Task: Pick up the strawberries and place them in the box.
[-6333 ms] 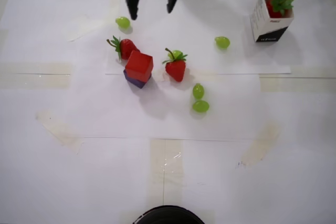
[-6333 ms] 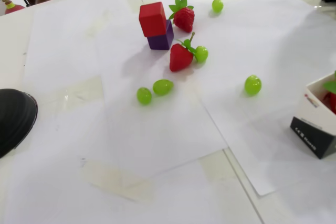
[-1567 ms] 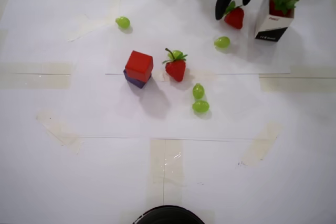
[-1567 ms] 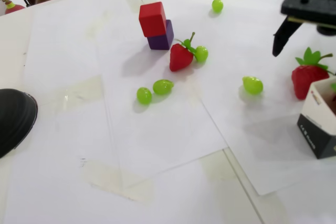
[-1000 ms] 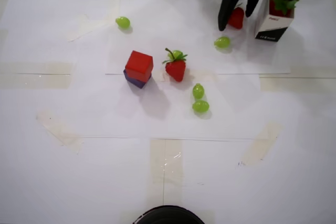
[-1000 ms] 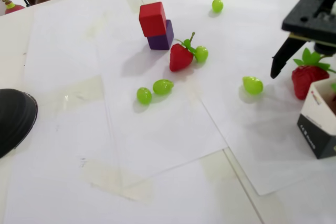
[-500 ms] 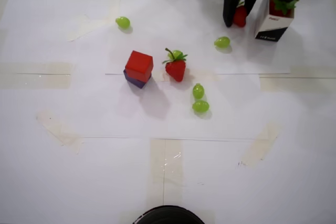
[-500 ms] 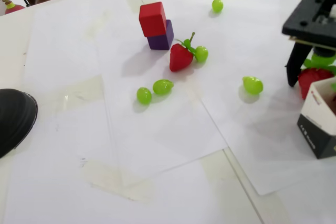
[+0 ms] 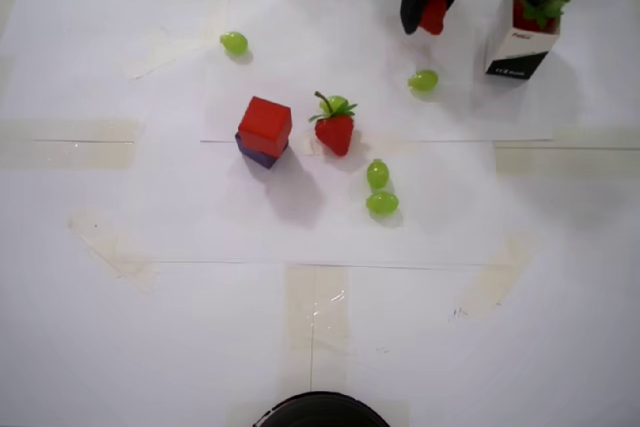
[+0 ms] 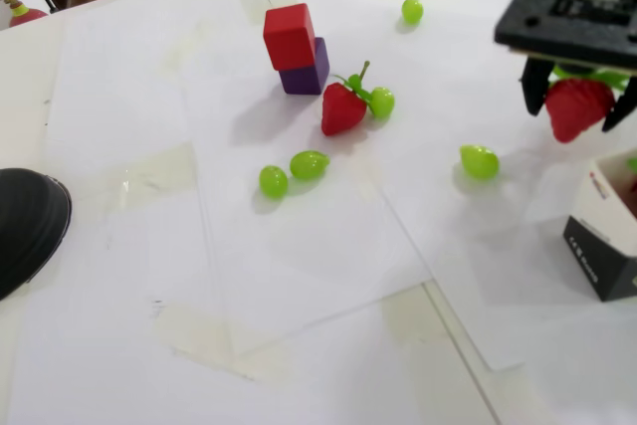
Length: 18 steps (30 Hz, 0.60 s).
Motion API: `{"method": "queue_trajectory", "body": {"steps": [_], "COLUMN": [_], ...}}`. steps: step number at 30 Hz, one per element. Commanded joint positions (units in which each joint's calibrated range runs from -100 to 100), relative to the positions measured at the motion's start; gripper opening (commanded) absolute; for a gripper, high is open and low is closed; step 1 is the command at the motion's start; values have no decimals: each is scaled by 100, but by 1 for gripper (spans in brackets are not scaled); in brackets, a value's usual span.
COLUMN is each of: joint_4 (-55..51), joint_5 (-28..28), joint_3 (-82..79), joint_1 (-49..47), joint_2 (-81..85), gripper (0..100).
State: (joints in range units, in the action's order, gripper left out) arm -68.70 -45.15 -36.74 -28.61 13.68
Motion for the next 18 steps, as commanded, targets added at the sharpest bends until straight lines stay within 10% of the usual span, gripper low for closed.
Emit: {"method": "queue_trajectory", "body": {"steps": [1,18], "joint_4": [-1456,-1439], "joint_5": [181,-415], "joint_3": [2092,3820], "joint_1": [192,-1087], "joint_2": [369,-499], "gripper": [15,11]}}
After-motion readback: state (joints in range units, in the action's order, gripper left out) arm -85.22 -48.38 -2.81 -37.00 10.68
